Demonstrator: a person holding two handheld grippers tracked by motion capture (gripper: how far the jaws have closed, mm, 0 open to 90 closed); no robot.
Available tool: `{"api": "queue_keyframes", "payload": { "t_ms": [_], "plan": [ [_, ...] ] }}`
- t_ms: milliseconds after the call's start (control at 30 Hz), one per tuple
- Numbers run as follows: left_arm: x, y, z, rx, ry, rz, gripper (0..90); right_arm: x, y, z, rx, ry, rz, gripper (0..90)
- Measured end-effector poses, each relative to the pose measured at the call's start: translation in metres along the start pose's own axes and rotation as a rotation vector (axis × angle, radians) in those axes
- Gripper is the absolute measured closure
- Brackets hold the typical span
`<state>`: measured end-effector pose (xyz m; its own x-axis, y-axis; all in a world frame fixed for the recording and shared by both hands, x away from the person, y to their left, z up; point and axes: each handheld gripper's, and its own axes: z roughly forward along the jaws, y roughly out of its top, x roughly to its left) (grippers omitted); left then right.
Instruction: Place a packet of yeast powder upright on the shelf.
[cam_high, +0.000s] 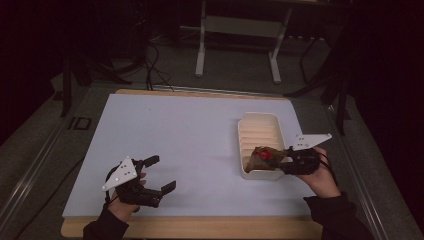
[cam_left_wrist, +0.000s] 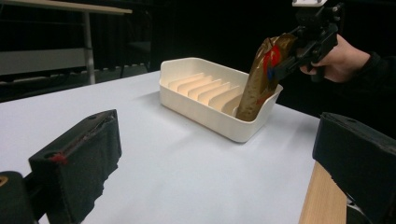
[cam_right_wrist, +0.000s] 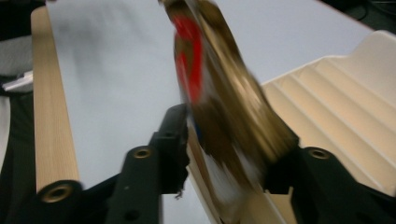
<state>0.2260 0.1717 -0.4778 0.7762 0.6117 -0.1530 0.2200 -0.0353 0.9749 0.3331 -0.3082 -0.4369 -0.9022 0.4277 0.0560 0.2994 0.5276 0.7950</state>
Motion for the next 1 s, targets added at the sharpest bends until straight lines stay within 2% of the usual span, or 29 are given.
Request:
{"api": "queue_keyframes", "payload": {
  "t_ms": [167,467,533,633,700,733,767,800,933,1000],
  "plan": [
    [0.000,0.001,0.003,-0.002,-0.004,-0.002,1.8,0.002,0.011,-0.014,-0.055,-0.029,0.024,48.8],
    [-0.004,0.001,0.007,0.011,-0.006,0.019,1.8,0.008,0.043,-0.043,-0.176,-0.104,0.016,36.1],
    [-0.004,0.001,0.008,0.012,-0.005,0.013,1.8,0.011,0.050,-0.045,-0.178,-0.130,0.019,31.8],
    [-0.005,0.000,0.008,0.013,-0.002,0.014,1.8,0.018,0.059,-0.045,-0.183,-0.141,0.021,25.4],
    [-0.005,0.000,0.008,0.013,-0.002,0.014,1.8,0.021,0.060,-0.044,-0.183,-0.149,0.015,25.4],
    [-0.005,0.000,0.007,0.010,-0.002,0.017,1.8,0.029,0.064,-0.041,-0.207,-0.153,0.008,14.0],
    [-0.005,0.000,0.007,0.010,-0.002,0.017,1.8,0.029,0.064,-0.041,-0.207,-0.153,0.008,14.0],
    [-0.005,0.000,0.007,0.010,-0.002,0.018,1.8,0.035,0.067,-0.038,-0.215,-0.133,0.013,10.4],
    [-0.006,-0.002,0.008,0.022,-0.003,0.017,1.8,0.044,0.069,-0.034,-0.234,-0.124,0.008,10.3],
    [-0.006,-0.003,0.009,0.027,-0.006,0.018,1.8,0.050,0.070,-0.033,-0.262,-0.098,0.014,10.3]
  ]
}}
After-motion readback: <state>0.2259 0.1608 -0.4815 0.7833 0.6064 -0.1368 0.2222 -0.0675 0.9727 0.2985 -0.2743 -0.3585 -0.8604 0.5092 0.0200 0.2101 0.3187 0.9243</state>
